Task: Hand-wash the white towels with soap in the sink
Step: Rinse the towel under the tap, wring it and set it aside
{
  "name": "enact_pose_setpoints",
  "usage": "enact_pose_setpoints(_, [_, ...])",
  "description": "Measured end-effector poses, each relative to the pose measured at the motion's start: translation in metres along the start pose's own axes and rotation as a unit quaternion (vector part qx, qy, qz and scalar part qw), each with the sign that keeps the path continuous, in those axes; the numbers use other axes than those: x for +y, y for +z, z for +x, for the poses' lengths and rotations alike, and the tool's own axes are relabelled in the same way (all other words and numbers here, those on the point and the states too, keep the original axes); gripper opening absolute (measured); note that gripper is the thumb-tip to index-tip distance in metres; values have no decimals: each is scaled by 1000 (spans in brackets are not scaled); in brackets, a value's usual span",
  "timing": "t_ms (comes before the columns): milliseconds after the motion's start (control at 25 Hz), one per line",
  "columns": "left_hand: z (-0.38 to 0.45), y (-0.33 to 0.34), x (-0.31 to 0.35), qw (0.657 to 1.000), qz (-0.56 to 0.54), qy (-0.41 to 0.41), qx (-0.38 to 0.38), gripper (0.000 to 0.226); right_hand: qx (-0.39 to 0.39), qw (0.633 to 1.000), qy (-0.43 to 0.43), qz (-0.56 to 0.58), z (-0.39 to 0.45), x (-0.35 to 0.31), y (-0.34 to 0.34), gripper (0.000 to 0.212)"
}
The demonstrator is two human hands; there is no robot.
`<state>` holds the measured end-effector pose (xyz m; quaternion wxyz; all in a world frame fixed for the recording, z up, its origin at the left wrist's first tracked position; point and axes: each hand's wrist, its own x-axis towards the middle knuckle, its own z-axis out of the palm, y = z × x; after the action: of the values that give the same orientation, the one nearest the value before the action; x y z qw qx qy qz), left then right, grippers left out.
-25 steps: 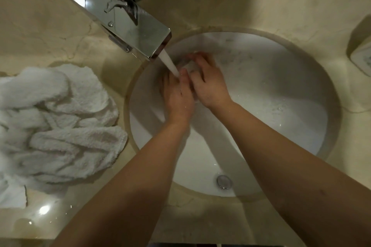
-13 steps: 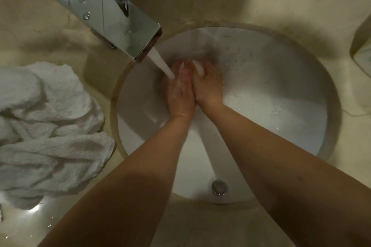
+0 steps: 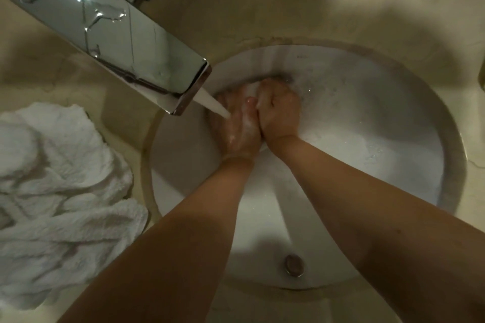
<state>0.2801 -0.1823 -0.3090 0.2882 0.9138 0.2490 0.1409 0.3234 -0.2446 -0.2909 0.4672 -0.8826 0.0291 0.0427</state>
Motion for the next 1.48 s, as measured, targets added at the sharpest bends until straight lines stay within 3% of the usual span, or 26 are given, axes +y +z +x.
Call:
enact_pose_setpoints(120, [3, 7, 2, 978, 202, 37, -36, 32, 16, 1000, 13, 17, 2, 1, 1, 42])
enact_pose_setpoints(280, [0, 4, -4, 996, 78, 19, 24, 29, -18, 999, 39, 16, 0, -5, -3, 35])
enact_pose_setpoints(400, [-15, -15, 16, 983, 62, -172, 4, 58, -58, 991, 110, 38, -9, -18, -15, 35])
enact_pose_setpoints(480, [-19, -28, 31, 961, 20, -275, -34, 76, -75, 978, 193, 33, -16, -23, -22, 47])
enact_pose_setpoints(560, [-7, -36, 37, 917, -91, -385, -45, 74, -84, 972, 216, 20, -21, -26, -25, 51])
enact_pose_setpoints(600, [1, -40, 36, 890, -150, -417, -105, 68, -83, 973, 212, 26, -22, -29, -27, 48])
enact_pose_setpoints(680, [7, -44, 23, 850, -245, -443, -147, 55, -78, 973, 206, 67, -24, -33, -30, 40])
enact_pose_setpoints(720, [6, -47, 20, 844, -262, -442, -151, 53, -80, 972, 201, 90, -24, -34, -33, 38])
enact_pose_setpoints(800, [6, -63, 27, 842, -318, -429, -74, 53, -97, 968, 182, 139, -26, -37, -37, 44])
enact_pose_setpoints(880, [2, -71, 31, 894, -302, -331, -21, 60, -104, 967, 151, 177, -29, -39, -36, 54])
enact_pose_setpoints(960, [0, -73, 32, 921, -295, -253, -17, 69, -100, 968, 139, 184, -32, -43, -32, 55])
enact_pose_setpoints(1080, [-5, -69, 23, 950, -223, -214, -42, 72, -112, 975, 147, 126, -30, -42, -33, 30])
enact_pose_setpoints(1280, [-12, -66, 10, 954, -223, -192, -57, 59, -144, 988, 41, 38, -22, -43, -35, 36])
enact_pose_setpoints(1360, [-13, -64, 17, 923, -308, -218, -72, 54, -190, 982, -4, 18, -23, -41, -28, 42])
enact_pose_setpoints(1440, [-11, -63, 22, 889, -385, -245, -41, 44, -186, 982, 5, 10, -30, -37, -23, 45])
enact_pose_setpoints(1480, [-12, -62, 22, 894, -374, -246, -31, 41, -175, 984, 30, 19, -35, -34, -20, 45])
